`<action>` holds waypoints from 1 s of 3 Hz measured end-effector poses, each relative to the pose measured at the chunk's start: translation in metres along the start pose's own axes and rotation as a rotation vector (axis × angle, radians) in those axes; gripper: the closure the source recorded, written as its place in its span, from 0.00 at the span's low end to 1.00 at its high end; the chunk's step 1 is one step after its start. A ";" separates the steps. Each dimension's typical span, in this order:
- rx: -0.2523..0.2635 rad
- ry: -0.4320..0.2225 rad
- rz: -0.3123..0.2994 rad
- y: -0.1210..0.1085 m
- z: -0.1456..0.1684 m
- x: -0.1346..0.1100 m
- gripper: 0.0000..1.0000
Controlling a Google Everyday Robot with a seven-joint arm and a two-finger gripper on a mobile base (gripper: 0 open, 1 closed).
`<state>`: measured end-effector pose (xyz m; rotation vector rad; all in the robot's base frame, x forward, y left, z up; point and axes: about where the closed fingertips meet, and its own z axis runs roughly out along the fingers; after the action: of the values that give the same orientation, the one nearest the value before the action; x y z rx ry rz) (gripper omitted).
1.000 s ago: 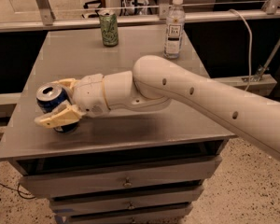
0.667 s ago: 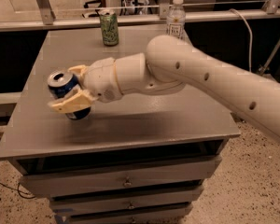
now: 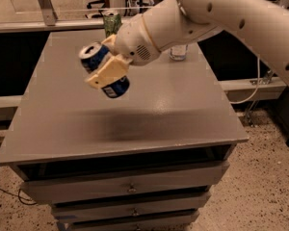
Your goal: Knock pepsi can over
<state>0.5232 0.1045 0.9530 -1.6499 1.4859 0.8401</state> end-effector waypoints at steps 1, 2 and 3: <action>-0.065 0.189 0.098 0.006 -0.016 0.042 1.00; -0.109 0.305 0.143 0.015 -0.012 0.073 1.00; -0.077 0.375 0.148 0.021 0.001 0.090 0.83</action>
Offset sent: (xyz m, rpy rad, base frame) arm -0.0143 -0.0614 -0.1018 -0.4634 0.2329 -0.0173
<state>0.5127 0.0590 0.8733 -1.8461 1.8705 0.6977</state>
